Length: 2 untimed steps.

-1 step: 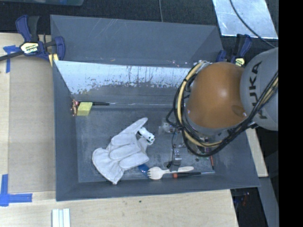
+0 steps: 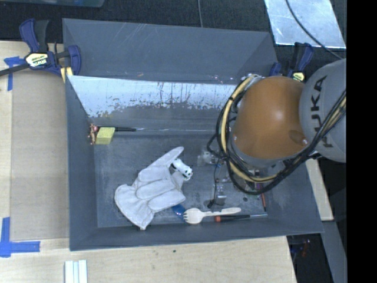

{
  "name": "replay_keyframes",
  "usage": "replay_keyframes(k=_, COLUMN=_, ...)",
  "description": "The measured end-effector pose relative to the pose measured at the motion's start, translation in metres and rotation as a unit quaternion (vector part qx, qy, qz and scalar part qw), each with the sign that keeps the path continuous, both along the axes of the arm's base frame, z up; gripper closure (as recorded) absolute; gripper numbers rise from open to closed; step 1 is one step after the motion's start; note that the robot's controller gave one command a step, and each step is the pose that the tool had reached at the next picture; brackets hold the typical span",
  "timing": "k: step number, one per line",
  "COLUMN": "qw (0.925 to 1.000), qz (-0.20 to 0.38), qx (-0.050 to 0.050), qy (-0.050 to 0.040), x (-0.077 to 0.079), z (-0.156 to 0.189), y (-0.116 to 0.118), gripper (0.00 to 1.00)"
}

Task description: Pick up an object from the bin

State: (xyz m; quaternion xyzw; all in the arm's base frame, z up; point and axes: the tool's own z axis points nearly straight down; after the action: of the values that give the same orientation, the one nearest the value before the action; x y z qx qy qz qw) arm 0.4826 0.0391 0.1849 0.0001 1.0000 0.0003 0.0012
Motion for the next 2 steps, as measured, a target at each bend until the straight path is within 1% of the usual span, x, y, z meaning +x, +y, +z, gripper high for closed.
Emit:
replay_keyframes(k=1, qw=0.9931, qz=0.117, qx=0.0, qy=-0.0016, x=0.014, z=-0.068, y=0.01, gripper=0.0)
replay_keyframes(k=2, qw=0.9927, qz=0.121, qx=-0.001, qy=-0.0017, x=0.022, z=-0.078, y=-0.054, gripper=0.0)
